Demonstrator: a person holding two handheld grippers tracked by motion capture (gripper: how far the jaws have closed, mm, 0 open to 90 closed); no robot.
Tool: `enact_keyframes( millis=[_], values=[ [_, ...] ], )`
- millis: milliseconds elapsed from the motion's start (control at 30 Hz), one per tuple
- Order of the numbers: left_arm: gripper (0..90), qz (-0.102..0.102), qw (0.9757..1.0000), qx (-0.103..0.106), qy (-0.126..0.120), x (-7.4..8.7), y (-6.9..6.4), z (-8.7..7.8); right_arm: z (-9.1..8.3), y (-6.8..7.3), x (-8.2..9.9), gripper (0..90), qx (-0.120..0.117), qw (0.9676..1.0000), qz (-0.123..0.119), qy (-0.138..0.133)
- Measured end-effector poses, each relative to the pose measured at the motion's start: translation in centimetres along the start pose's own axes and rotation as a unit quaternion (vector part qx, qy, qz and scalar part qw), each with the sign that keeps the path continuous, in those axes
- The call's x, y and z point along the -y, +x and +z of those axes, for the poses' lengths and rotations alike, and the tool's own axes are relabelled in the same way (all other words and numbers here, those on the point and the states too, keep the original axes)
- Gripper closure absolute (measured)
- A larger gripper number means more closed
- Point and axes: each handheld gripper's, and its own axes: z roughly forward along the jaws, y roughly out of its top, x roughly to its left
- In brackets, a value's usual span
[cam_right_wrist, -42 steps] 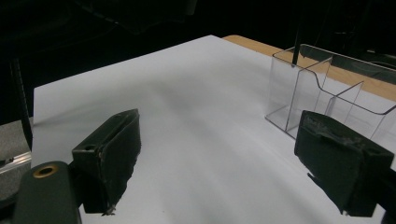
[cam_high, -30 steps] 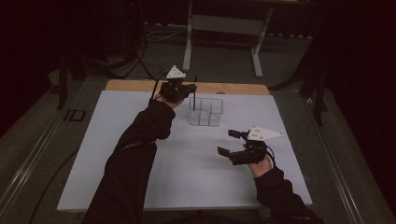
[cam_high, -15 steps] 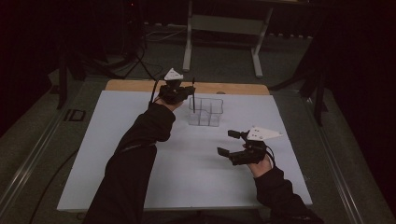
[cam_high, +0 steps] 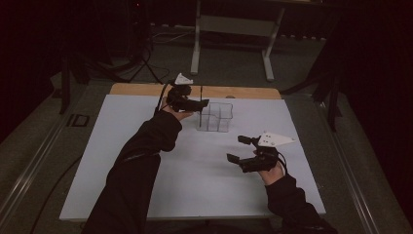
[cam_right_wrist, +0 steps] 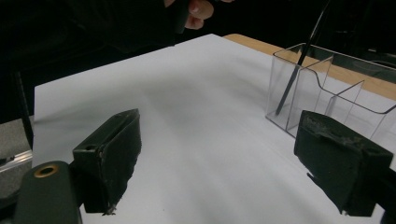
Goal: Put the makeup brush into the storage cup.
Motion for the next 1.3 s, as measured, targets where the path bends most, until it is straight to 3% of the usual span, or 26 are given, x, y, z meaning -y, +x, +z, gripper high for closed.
enact_keyframes(
  millis=[100, 133, 167, 333, 533, 600, 800, 900, 1300],
  values=[
    [8.8, -0.01, 0.9999, 0.005, -0.009, 0.1, 0.1, -0.6, 0.0, 0.0, -0.1, 14.6, 0.001, 1.0, 0.0, -0.002],
    [7.1, -0.011, 0.9997, 0.017, -0.01, 0.2, 0.1, -0.9, 0.0, 0.0, -0.1, 14.6, 0.0, 1.0, 0.002, -0.004],
    [0.0, -0.007, 0.9996, 0.026, -0.01, 0.2, 0.2, -1.0, 0.0, 0.0, -0.1, 14.6, 0.0, 1.0, 0.001, -0.003],
    [0.1, 0.01, 0.9988, 0.037, -0.031, 0.4, -0.1, -2.3, 0.1, 0.2, -0.1, 14.6, 0.001, 1.0, -0.001, -0.001],
    [0.1, 0.032, 0.9981, 0.039, -0.034, 1.0, -0.7, -3.2, 0.2, 0.2, -0.1, 14.7, 0.0, 1.0, -0.002, 0.0],
    [0.1, 0.024, 0.9974, 0.056, -0.039, 1.2, -0.7, -3.6, 0.2, 0.2, -0.1, 14.6, 0.001, 1.0, -0.002, 0.0],
    [0.1, 0.043, 0.9969, 0.055, -0.037, 2.1, -1.3, -4.7, 0.1, 0.2, -0.1, 14.6, 0.002, 1.0, -0.001, -0.001],
    [0.1, 0.043, 0.9966, 0.06, -0.036, 2.4, -1.4, -5.5, 0.1, 0.2, 0.0, 14.6, 0.003, 1.0, -0.001, -0.003],
    [0.2, 0.043, 0.992, 0.102, -0.061, 4.5, -2.7, -8.4, -0.4, 0.2, 0.1, 14.6, 0.008, 0.9999, -0.003, -0.011]
  ],
)
